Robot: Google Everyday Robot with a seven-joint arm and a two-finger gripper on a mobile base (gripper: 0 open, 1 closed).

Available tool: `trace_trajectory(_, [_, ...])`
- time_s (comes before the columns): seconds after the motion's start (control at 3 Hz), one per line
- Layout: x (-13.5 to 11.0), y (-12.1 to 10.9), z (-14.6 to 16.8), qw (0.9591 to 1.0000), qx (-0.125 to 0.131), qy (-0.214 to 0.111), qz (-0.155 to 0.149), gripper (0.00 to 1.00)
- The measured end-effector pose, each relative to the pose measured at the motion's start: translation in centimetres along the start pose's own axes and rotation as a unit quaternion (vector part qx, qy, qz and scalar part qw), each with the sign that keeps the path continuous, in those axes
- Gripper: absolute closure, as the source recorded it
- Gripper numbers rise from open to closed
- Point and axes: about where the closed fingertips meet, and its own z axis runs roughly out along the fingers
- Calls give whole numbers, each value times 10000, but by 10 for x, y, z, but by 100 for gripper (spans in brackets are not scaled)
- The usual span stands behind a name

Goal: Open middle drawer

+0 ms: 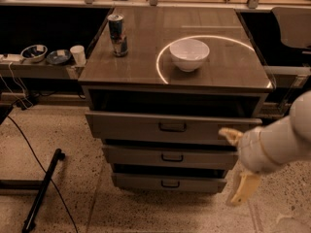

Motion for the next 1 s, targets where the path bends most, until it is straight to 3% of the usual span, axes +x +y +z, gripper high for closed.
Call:
trace_trajectory(0.33, [34, 3, 68, 9997, 96, -159, 135, 0])
trace_trajectory(0.67, [36, -16, 71, 9987, 443, -189, 176, 0])
trace_trajectory(1.0, [42, -22, 88, 9992, 279, -114, 245, 0])
